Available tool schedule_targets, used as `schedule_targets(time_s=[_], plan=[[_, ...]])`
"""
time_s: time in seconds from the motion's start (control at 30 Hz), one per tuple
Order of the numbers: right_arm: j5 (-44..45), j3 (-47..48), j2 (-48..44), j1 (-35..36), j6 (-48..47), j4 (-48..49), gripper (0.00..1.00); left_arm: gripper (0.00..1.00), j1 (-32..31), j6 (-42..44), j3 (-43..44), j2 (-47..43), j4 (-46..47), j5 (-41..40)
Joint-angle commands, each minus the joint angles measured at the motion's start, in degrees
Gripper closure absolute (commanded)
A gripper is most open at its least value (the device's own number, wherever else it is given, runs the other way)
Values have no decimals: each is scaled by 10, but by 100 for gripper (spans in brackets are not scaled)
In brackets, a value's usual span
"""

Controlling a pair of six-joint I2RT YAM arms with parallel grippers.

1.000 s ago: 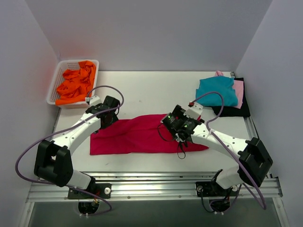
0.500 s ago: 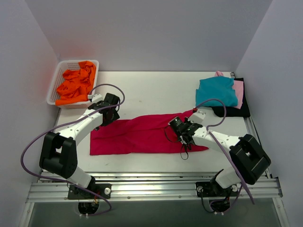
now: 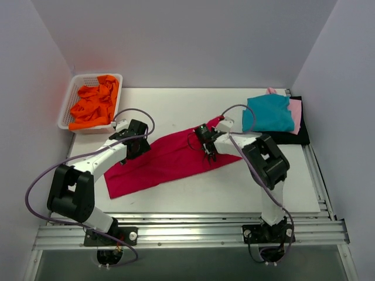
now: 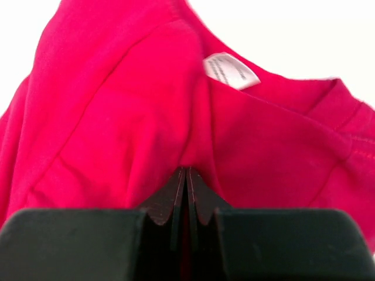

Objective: Fold and stack the t-shirts
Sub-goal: Rotate the tshirt 90 degrees

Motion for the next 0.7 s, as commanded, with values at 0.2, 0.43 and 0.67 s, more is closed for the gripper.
schedule_targets(time_s=[0.2,0.43,0.67], plan=[[-179,510,358,-45,-123,-20,100,1,3,4,-4,-53,24,0],[-485,687,413,-29,-290,202,10,0,7,9,10,-26,23,-4],[-215,407,123,16,-430,284,0,0,6,2,2,-32,40,-9]])
